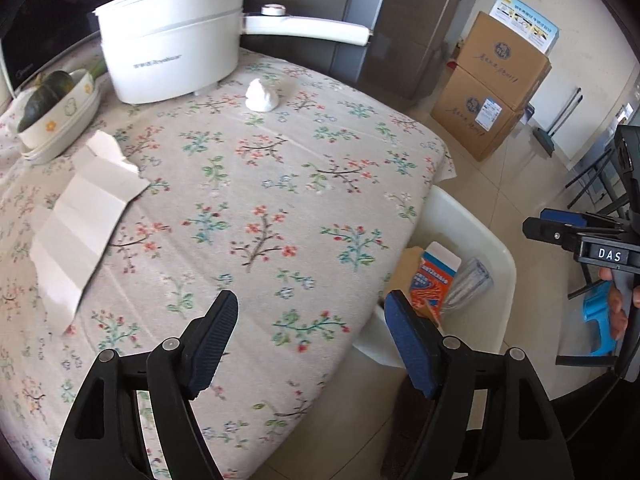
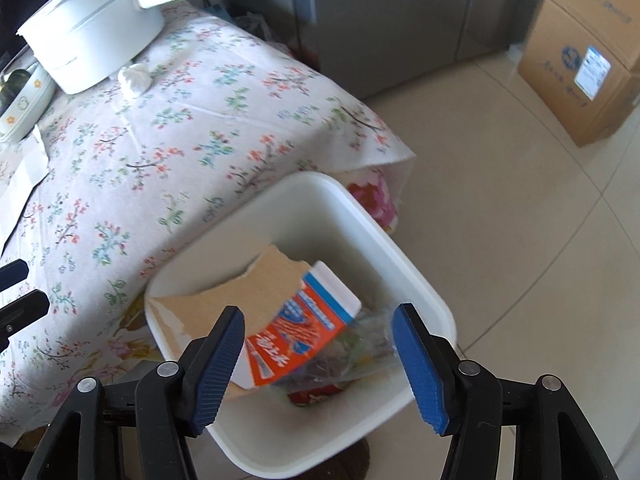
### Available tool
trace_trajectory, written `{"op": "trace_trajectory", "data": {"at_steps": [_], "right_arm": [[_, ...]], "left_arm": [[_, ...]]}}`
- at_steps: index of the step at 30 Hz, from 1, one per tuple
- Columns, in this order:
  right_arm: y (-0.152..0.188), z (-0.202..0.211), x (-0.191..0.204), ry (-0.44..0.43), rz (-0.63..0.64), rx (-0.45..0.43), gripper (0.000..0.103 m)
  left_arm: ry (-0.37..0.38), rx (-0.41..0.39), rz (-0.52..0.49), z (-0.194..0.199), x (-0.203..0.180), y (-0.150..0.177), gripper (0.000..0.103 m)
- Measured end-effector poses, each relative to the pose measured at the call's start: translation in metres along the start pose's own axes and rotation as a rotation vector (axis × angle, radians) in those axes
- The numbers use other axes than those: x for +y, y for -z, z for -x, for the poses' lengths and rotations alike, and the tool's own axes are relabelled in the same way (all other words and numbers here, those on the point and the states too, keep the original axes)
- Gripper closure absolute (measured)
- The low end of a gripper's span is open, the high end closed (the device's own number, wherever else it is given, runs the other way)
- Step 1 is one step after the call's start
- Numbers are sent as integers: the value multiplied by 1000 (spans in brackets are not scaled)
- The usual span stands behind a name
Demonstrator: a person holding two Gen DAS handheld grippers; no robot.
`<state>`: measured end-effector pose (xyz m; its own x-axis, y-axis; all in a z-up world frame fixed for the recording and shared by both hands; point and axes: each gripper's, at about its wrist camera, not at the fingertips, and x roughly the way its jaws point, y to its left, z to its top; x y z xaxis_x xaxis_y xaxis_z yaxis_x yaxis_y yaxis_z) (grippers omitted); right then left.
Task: Collect trash
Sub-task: 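Move both open tools back over the table toward the white tissue ball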
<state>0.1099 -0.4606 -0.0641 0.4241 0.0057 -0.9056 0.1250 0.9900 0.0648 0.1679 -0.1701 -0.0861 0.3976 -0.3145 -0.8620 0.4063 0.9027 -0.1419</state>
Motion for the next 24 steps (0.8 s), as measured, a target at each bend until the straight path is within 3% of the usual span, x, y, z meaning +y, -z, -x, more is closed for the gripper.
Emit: {"op": "trace_trajectory", "data": {"at_steps": [14,20,24], "right_arm": [[-50,-29,100,-92,75,-26,31],[-74,-51,133,-104,68,-35,30],[-94,-64,149,-99,72,-45,30]], "left_arm": [[-162,-44,222,40,141,14,20],[-153,-89,335,39,187,-5,20],[-162,-137,350,23,194,-33,20]]}}
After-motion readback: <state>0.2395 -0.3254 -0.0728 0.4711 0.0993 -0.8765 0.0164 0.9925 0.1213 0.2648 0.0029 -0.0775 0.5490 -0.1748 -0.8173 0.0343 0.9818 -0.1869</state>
